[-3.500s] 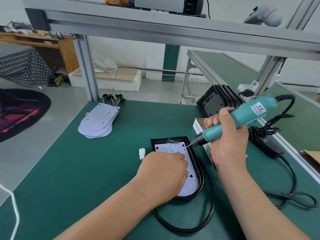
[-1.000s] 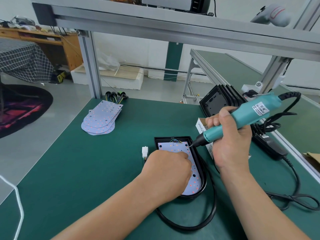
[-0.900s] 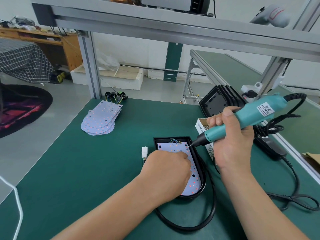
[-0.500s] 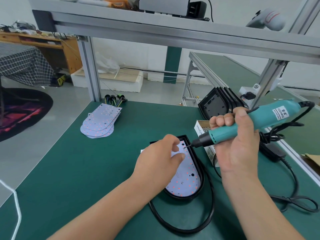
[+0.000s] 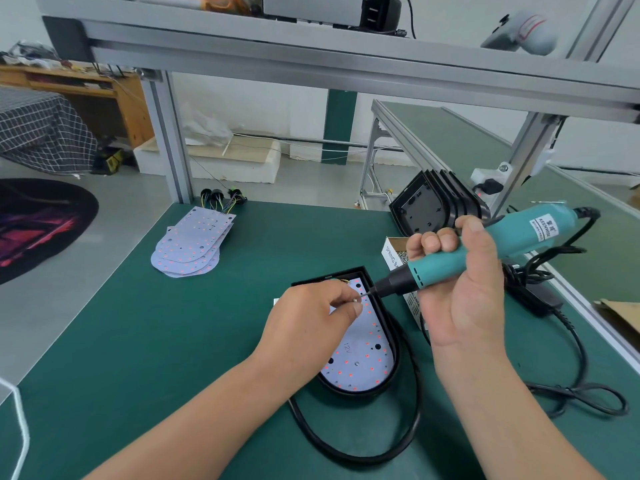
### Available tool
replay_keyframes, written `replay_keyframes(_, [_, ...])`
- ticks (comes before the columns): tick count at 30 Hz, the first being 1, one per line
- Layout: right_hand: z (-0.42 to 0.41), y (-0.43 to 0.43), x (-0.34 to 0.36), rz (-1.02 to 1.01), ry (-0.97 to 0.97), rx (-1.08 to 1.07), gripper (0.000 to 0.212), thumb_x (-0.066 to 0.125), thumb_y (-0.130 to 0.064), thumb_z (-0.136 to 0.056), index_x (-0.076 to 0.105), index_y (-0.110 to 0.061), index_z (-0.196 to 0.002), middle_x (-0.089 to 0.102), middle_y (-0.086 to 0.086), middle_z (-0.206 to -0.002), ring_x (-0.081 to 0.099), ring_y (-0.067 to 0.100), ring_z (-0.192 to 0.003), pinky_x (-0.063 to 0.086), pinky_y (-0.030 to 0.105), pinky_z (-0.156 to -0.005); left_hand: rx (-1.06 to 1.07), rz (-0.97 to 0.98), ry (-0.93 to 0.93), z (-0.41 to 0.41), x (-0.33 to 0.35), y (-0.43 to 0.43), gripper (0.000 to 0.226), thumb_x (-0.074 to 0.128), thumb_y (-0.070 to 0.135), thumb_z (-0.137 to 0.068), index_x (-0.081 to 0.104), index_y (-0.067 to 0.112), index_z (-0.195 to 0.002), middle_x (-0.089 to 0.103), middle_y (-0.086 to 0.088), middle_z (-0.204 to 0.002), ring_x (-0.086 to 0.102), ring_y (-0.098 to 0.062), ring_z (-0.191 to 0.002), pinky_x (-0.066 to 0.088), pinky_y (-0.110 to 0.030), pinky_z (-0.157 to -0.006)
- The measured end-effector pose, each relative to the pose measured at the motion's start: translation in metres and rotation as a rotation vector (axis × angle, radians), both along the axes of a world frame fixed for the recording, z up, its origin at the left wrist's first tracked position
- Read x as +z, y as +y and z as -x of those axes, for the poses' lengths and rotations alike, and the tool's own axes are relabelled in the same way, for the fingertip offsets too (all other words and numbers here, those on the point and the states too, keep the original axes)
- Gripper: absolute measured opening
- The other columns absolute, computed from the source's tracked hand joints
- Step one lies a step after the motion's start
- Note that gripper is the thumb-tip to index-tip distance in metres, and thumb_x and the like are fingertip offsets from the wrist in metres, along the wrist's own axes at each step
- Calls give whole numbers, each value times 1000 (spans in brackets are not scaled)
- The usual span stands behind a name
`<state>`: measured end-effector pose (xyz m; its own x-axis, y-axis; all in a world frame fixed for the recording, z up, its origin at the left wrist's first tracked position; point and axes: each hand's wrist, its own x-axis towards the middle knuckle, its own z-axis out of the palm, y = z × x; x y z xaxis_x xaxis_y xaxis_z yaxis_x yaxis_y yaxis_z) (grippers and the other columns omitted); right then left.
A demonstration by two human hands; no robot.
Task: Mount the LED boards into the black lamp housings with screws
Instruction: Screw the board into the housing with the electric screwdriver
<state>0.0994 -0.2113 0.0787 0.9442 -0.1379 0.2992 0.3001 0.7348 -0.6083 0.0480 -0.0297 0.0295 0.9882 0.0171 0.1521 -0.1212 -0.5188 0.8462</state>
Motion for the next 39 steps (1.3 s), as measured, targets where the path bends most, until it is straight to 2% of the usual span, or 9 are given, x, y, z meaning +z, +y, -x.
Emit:
replay_keyframes(3, [1,0,0,22,0,-14,8,63,-21,-103,58,-18,-97,49,-2,-75,53,17,-69,55,38,-88,-11,-81,7,2,1,0,11,63,37,-102,73,42,-100,71,28,-93,54,-6,-46,36,-14,-47])
replay_keyframes(5, [2,0,0,42,-12,-12,8,63,-20,-102,57,-17,-97,49,-2,-75,52,17,-69,54,38,-88,-15,-135,5,2,2,0,14,60,39,-103,73,44,-106,74,21,-93,58,-7,-54,46,-22,-55])
replay_keyframes(7, [4,1,0,62,-26,-7,8,63,-20,-102,58,-17,-97,49,-1,-75,52,17,-69,54,38,-89,-17,-151,14,2,3,0,17,59,38,-104,73,45,-109,74,17,-91,55,-6,-54,46,-25,-56])
replay_keyframes(10, [6,3,0,77,-44,-8,7,61,-20,-103,58,-18,-97,48,-2,-75,52,17,-69,53,37,-89,-18,-165,20,3,5,0,17,59,37,-104,75,43,-108,73,15,-87,53,-4,-55,40,-25,-54])
replay_keyframes(16, [6,3,1,93,-57,-14,7,60,-19,-104,57,-18,-98,46,-2,-75,51,17,-70,52,37,-89,-36,-214,25,3,6,0,18,57,37,-105,75,32,-104,72,8,-87,58,-13,-73,57,-36,-69])
replay_keyframes(20, [6,3,1,104,-62,-12,7,60,-19,-104,58,-19,-97,47,-2,-74,51,17,-69,52,38,-90,-29,-226,17,2,7,0,17,58,35,-104,75,32,-104,73,9,-88,52,-8,-63,54,-35,-67])
replay_keyframes(24, [6,3,0,118,-65,-4,6,61,-19,-102,58,-18,-97,48,-1,-74,51,18,-69,52,38,-88,-22,-223,20,3,8,-1,17,58,34,-104,75,35,-105,73,14,-88,55,-3,-64,52,-29,-65])
replay_keyframes(32, [7,5,-1,202,-106,-25,11,59,-16,-104,60,-20,-94,49,-1,-73,51,19,-69,51,40,-88,-18,-223,33,5,10,-1,17,60,32,-103,76,37,-106,75,18,-96,64,-5,-75,56,-29,-72])
replay_keyframes(39, [9,6,-1,201,-106,12,11,58,-16,-106,60,-20,-96,50,-2,-74,52,18,-69,52,39,-87,5,-220,18,5,8,-2,15,61,30,-103,76,32,-100,72,10,-85,61,-10,-77,55,-33,-69])
